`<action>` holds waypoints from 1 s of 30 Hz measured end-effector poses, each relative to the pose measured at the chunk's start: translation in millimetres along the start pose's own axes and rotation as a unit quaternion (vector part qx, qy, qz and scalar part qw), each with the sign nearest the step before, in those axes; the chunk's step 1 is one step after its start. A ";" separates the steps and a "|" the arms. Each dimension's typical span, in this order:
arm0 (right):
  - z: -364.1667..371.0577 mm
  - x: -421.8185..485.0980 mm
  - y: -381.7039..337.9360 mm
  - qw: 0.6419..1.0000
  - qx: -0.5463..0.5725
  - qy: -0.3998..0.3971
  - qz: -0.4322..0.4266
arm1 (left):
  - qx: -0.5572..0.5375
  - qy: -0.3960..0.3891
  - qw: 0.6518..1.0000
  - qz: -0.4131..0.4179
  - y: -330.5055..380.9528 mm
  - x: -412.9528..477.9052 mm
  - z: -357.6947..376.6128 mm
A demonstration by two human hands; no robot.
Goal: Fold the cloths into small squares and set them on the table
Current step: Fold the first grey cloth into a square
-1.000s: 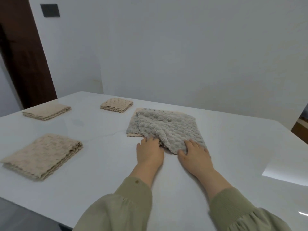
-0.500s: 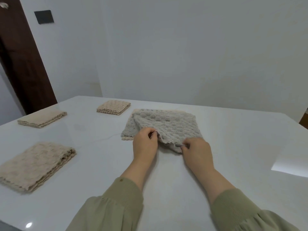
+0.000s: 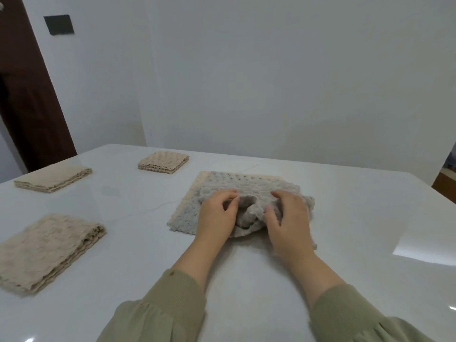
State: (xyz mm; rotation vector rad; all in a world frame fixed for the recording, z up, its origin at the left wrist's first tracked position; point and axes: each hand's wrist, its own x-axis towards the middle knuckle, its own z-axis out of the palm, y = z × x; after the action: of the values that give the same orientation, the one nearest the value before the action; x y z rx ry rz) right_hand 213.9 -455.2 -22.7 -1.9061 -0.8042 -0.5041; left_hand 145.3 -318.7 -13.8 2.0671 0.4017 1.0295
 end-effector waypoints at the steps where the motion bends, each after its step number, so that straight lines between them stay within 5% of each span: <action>1: 1.4 -1.5 -1.2 0.999 -0.018 -0.043 -0.009 | -0.026 0.005 1.000 -0.012 1.1 0.4 0.3; 5: 12.7 1.4 8.9 0.984 -0.088 -0.154 -0.030 | -0.133 -0.034 0.989 -0.054 7.1 -1.6 2.9; 9: 7.1 5.0 8.4 1.000 -0.020 0.002 0.014 | -0.134 -0.041 0.988 -0.065 10.3 -4.3 0.4; 11: -1.4 7.8 10.1 0.989 0.033 0.121 0.085 | -0.072 -0.055 0.994 -0.057 8.1 -7.4 -2.8; 13: -10.4 10.1 12.8 0.964 0.079 0.207 0.147 | 0.019 -0.177 0.982 -0.058 4.0 -11.2 -3.0; 15: -16.7 12.7 15.3 0.938 0.122 0.261 0.193 | 0.239 -0.322 0.916 0.004 -2.5 -14.4 1.1; 17: -20.1 14.7 17.2 0.923 0.138 0.290 0.211 | 0.355 -0.358 0.863 0.034 -8.8 -12.7 4.5; 22: -22.3 14.9 19.9 0.930 0.127 0.287 0.191 | 0.418 -0.304 0.853 -0.067 -27.4 4.2 -11.1; 27: -28.7 9.6 16.7 0.950 0.066 0.302 0.048 | 0.451 -0.217 0.840 -0.209 -46.8 12.8 -47.4; 30: -28.6 8.7 18.4 0.964 -0.010 0.266 0.015 | 0.427 -0.210 0.867 -0.148 -40.3 9.6 -54.3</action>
State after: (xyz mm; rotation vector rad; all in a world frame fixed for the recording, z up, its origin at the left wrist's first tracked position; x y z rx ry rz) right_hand 233.0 -483.8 -15.8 -1.6788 -0.4161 -0.9555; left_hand 111.2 -259.7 -19.2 2.7827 1.0408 0.1664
